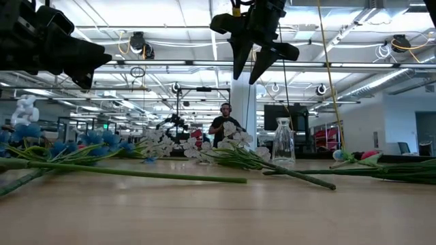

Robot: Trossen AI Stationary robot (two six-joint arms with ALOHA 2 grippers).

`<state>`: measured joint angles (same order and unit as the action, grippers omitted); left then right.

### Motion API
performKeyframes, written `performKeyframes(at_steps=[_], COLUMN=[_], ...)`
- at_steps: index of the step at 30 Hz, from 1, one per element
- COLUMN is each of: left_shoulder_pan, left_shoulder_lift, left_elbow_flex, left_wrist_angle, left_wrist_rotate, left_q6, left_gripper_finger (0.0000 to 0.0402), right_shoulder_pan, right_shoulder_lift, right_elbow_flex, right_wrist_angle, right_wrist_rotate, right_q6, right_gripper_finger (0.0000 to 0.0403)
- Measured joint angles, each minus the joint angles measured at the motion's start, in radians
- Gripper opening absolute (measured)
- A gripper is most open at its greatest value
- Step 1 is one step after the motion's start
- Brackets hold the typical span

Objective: Sort flowers into vase by color
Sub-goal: Put the bottom white flowers into the pink vase

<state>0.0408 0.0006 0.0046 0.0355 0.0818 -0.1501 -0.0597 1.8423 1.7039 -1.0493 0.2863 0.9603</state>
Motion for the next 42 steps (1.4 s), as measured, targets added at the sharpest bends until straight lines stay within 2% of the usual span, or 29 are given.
performKeyframes(at_steps=[33, 36, 42], left_shoulder_pan=[0.000, 0.000, 0.000], left_shoulder_lift=[0.000, 0.000, 0.000], left_elbow_flex=[0.000, 0.000, 0.000], left_wrist_angle=[0.000, 0.000, 0.000], left_wrist_rotate=[0.000, 0.000, 0.000], left_q6=[0.000, 0.000, 0.000], left_gripper_finger=[0.0116, 0.0116, 0.0116], right_shoulder_pan=[0.010, 0.009, 0.013], right_shoulder_lift=[0.000, 0.000, 0.009], right_elbow_flex=[0.000, 0.000, 0.000], right_wrist_angle=[0.001, 0.001, -0.001], right_wrist_rotate=[-0.009, -0.052, -0.058], right_q6=[-0.004, -0.007, -0.004], right_gripper_finger=[0.0174, 0.0181, 0.0215])
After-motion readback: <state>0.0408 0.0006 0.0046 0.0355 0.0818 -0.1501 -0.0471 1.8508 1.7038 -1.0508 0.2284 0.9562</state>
